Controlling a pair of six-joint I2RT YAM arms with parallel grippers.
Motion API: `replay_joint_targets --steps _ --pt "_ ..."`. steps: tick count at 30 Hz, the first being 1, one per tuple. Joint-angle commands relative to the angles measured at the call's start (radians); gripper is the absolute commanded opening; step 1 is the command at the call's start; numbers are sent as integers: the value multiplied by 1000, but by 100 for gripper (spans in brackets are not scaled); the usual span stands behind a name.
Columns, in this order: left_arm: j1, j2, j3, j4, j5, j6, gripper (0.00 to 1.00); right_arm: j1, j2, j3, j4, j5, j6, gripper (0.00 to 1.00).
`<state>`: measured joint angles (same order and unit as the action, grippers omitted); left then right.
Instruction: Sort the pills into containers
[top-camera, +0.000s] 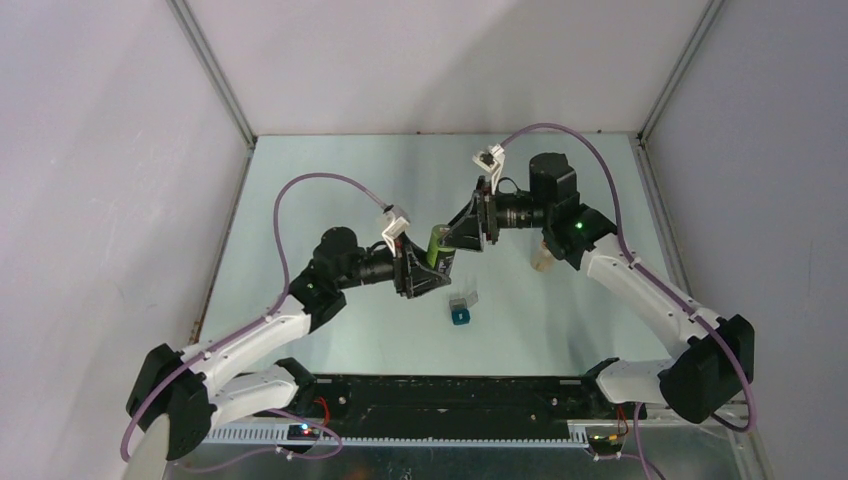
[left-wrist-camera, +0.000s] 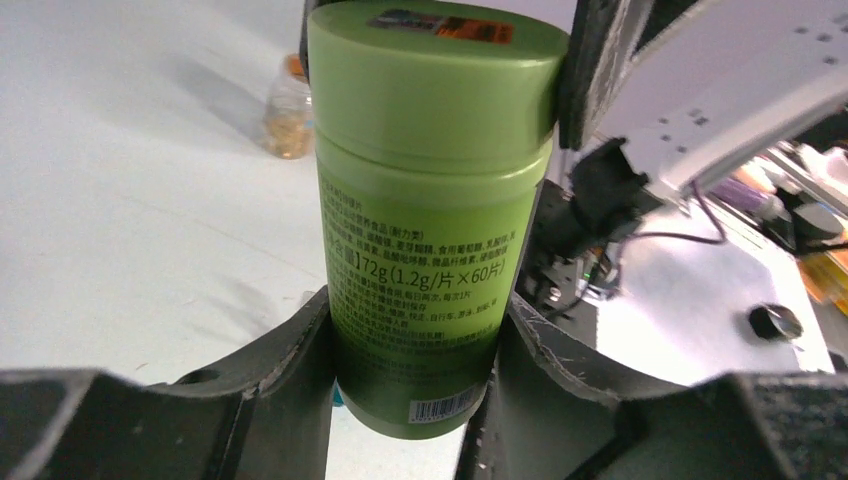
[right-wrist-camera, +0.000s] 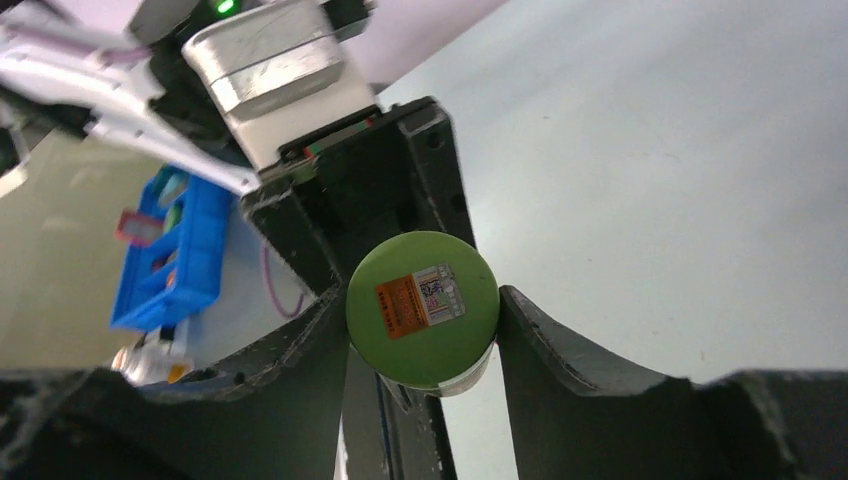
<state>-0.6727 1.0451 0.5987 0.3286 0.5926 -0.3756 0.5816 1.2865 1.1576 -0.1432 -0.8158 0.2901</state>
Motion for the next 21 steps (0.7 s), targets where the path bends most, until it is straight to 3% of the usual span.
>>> replay_joint_targets --steps 1,2,3,4,5,7,9,12,16,19,21 --pt "30 -20 58 94 203 -56 0 -40 17 -2 95 -409 -107 0" --pt "29 -27 58 93 221 -49 0 -49 19 -2 112 -385 -82 0" --pt "29 -35 51 94 234 -33 0 -55 18 -1 148 -351 -61 6" --pt "29 -51 48 94 226 -19 0 -62 17 -1 167 -264 -12 21" --pt "29 -59 43 83 190 -10 0 -64 15 -2 181 -207 9 56" --pt "29 -81 49 23 98 31 0 -54 0 -1 159 -7 70 82" --pt "29 -97 42 -15 -8 54 0 -6 -23 -2 119 200 107 88" --pt "27 -121 21 -19 -140 70 0 141 -53 7 71 548 152 89" --pt "27 -125 11 -22 -263 76 0 259 -35 18 37 866 256 87" --pt "26 -111 15 -32 -287 71 0 292 -18 16 36 985 306 81" --pt "28 -101 17 -40 -299 68 0 300 -22 10 70 983 306 74"
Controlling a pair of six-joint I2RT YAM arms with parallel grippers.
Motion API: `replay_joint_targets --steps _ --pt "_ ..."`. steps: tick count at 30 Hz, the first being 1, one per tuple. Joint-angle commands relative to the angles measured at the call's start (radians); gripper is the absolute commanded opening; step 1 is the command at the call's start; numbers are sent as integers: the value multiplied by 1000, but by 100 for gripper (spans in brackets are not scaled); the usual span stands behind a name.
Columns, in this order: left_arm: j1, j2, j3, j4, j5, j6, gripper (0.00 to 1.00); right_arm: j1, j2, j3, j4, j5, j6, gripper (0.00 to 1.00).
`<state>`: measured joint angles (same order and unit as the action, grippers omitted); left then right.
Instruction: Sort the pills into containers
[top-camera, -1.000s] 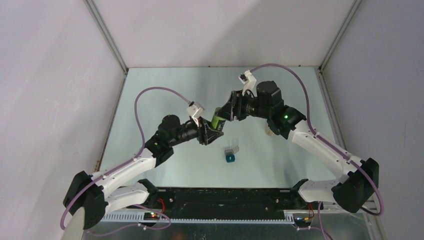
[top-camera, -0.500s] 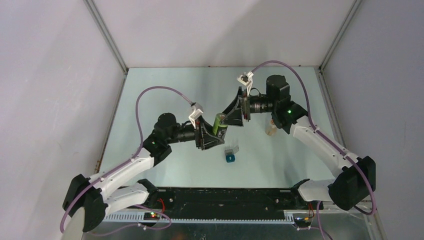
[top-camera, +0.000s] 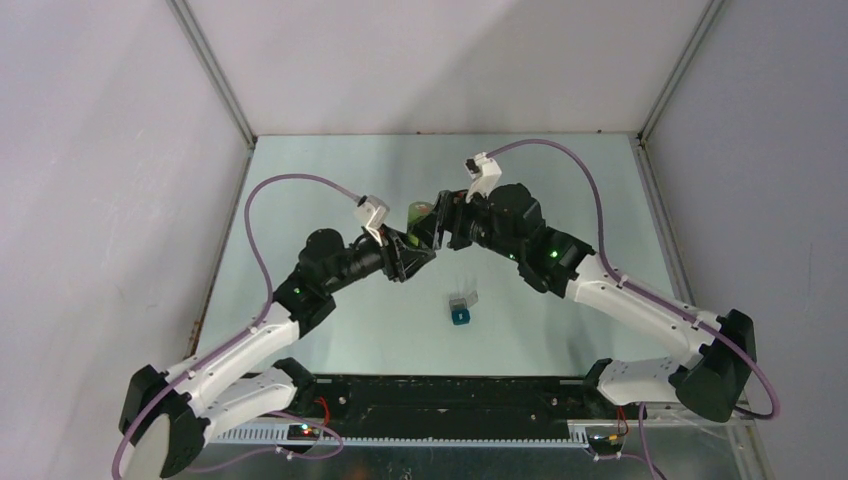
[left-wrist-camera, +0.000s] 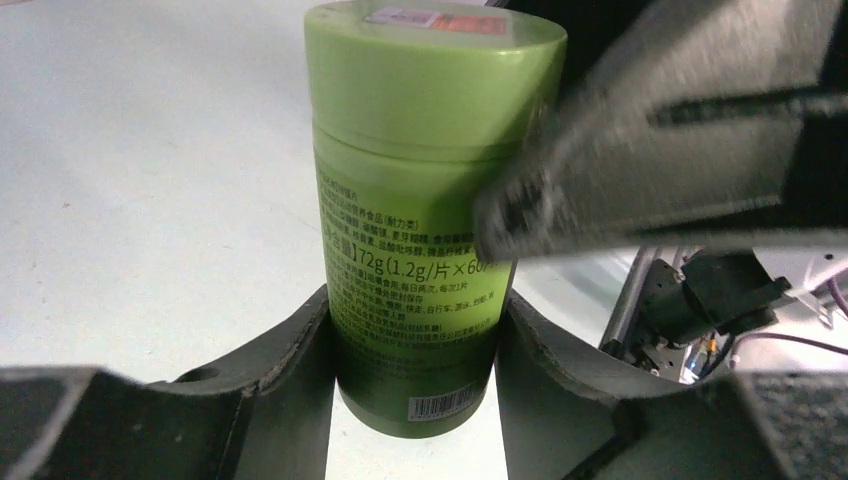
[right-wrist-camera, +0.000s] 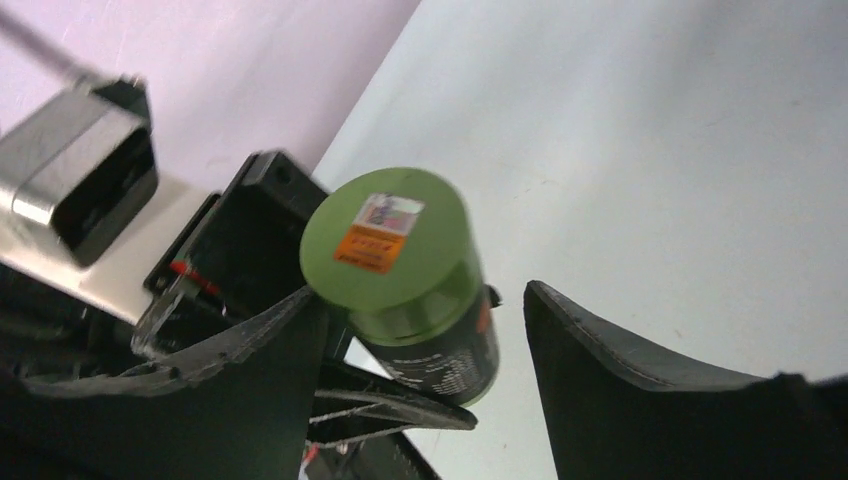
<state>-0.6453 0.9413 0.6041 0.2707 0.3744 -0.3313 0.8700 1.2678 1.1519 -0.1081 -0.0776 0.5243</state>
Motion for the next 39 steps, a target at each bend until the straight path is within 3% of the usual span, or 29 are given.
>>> replay_joint_targets --steps 1,6,9,17,19,20,21,22,24,30,35,37,38,39 --pt "0 6 10 17 -85 23 0 15 -5 2 75 242 67 72" --pt "-1 21 7 29 -83 11 0 21 6 -6 153 214 51 82" --pt "-1 24 8 29 -79 8 0 16 23 -6 166 190 58 83" --pt "-1 25 9 22 -75 6 0 -11 70 -7 204 28 77 64" --pt "-2 25 7 22 -75 4 0 -12 69 -7 192 30 74 52" --pt "0 25 5 22 -72 3 0 -14 69 -7 189 27 72 33" --pt "-1 26 5 21 -70 2 0 -19 65 -7 189 16 67 23" --pt "-1 25 5 20 -61 0 0 -30 62 -6 188 1 60 6" --pt "0 21 2 22 -27 -5 0 -47 42 -22 211 -64 20 0" --pt "0 -5 7 32 145 -7 0 -203 19 -74 202 -622 -238 0" --pt "-2 -14 2 85 319 -13 0 -321 28 -83 180 -1133 -292 0" --pt "-2 -25 -16 127 355 -32 0 -335 20 -79 159 -1094 -286 0" --pt "-2 -32 -21 133 357 -34 0 -338 12 -78 152 -1024 -281 4" --pt "-2 -34 -21 131 350 -32 0 -338 8 -78 148 -983 -269 37"
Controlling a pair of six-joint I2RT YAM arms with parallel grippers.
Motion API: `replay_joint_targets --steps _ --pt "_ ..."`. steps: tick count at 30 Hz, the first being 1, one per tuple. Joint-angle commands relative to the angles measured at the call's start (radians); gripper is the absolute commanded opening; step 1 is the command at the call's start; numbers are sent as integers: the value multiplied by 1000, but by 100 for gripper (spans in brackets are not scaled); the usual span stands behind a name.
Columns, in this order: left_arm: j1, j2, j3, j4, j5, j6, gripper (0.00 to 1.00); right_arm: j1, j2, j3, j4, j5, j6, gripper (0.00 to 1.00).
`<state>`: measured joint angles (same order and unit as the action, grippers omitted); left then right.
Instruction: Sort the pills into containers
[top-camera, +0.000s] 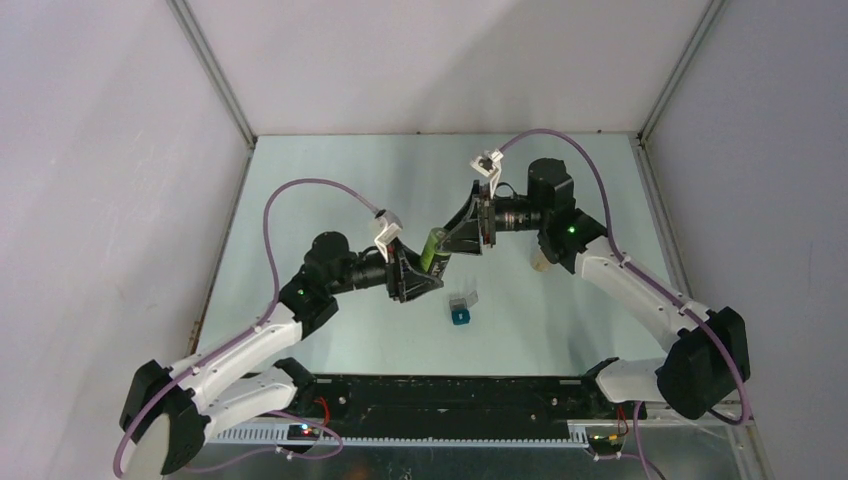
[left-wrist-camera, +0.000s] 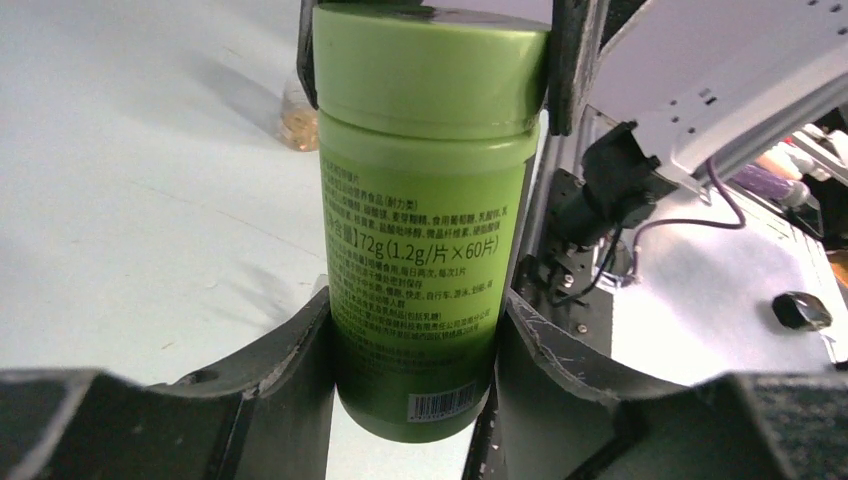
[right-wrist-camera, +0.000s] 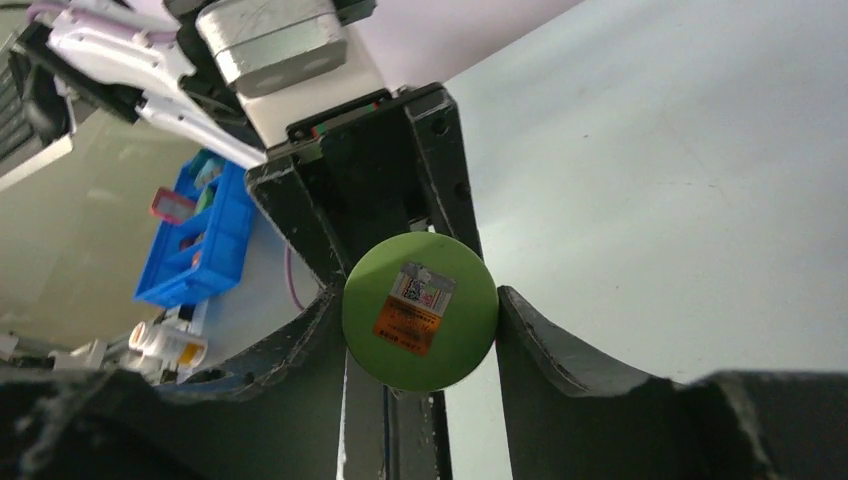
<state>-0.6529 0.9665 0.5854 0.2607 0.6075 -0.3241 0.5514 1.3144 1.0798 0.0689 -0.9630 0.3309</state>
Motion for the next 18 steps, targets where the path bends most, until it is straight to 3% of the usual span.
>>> replay_joint_targets --steps 1,2,4,6,10,12,18 --pt "6 -62 0 127 101 -29 0 -14 -49 -6 -29 29 -33 54" --pt "6 -62 3 116 89 -23 0 0 -56 -7 -25 90 -10 78" --pt "6 -59 9 88 45 -6 0 41 -91 -7 -17 295 55 92" --pt "6 -53 16 65 -17 5 0 116 -120 -8 -4 481 110 93" --pt "6 -32 23 45 -159 -4 0 305 -132 13 -14 1025 174 86" --pt "5 -28 25 40 -208 -6 0 345 -99 40 -72 1171 245 82" --pt "4 -39 8 62 -263 -28 0 385 -20 91 -174 1299 313 78"
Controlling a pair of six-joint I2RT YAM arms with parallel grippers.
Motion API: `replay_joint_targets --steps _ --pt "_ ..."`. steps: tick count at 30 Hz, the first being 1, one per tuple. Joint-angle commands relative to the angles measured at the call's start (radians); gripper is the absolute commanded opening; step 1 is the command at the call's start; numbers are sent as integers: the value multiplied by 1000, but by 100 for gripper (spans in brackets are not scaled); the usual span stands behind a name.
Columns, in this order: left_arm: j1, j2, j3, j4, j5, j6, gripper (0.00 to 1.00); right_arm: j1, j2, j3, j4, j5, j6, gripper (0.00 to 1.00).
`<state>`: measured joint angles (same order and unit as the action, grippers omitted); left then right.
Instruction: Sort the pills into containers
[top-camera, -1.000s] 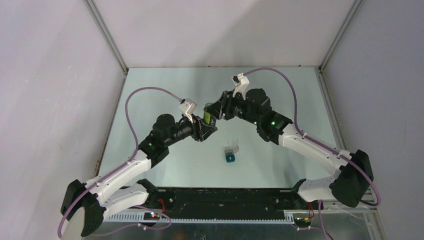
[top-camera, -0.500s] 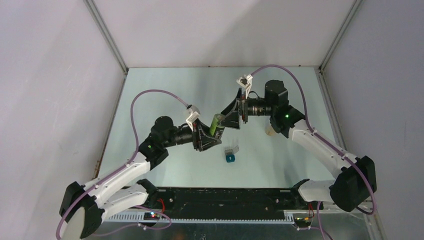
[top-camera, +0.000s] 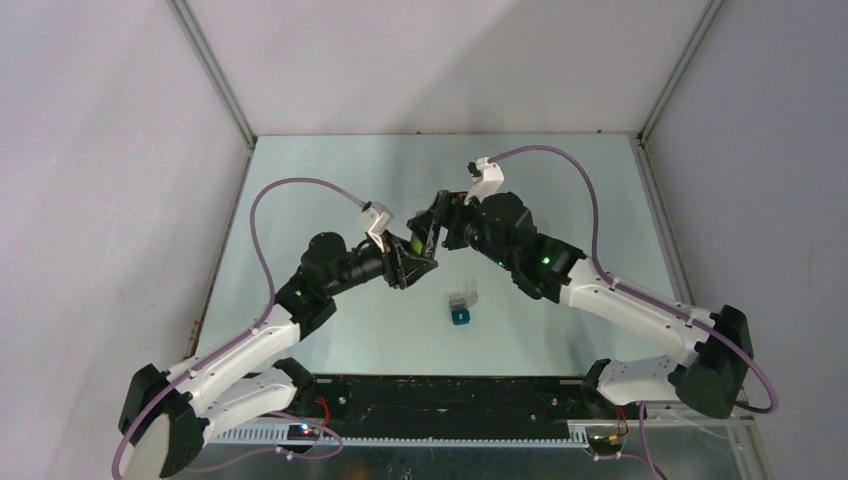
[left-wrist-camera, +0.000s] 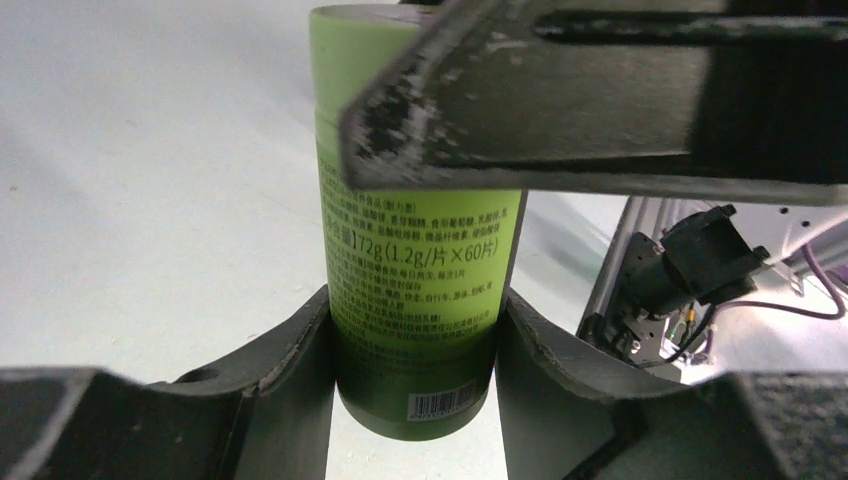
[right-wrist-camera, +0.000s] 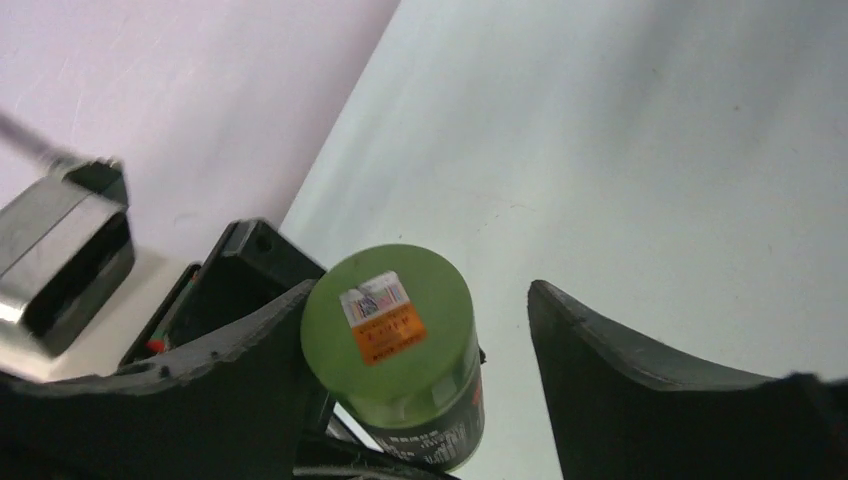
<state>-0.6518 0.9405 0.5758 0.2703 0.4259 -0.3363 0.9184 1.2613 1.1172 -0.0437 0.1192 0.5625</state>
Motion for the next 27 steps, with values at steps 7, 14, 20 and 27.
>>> replay_joint_targets --steps 7,14,20,27 --pt "3 -15 9 58 -82 -24 0 18 2 45 -55 155 65 24" --pt "3 -6 10 81 30 -40 0 -155 -57 -55 187 -424 -79 0" --pt "-1 10 -27 245 172 -118 0 -345 -79 -150 341 -1119 -174 0" --pt "-3 0 -31 231 134 -101 0 -380 -102 -135 208 -825 -175 77"
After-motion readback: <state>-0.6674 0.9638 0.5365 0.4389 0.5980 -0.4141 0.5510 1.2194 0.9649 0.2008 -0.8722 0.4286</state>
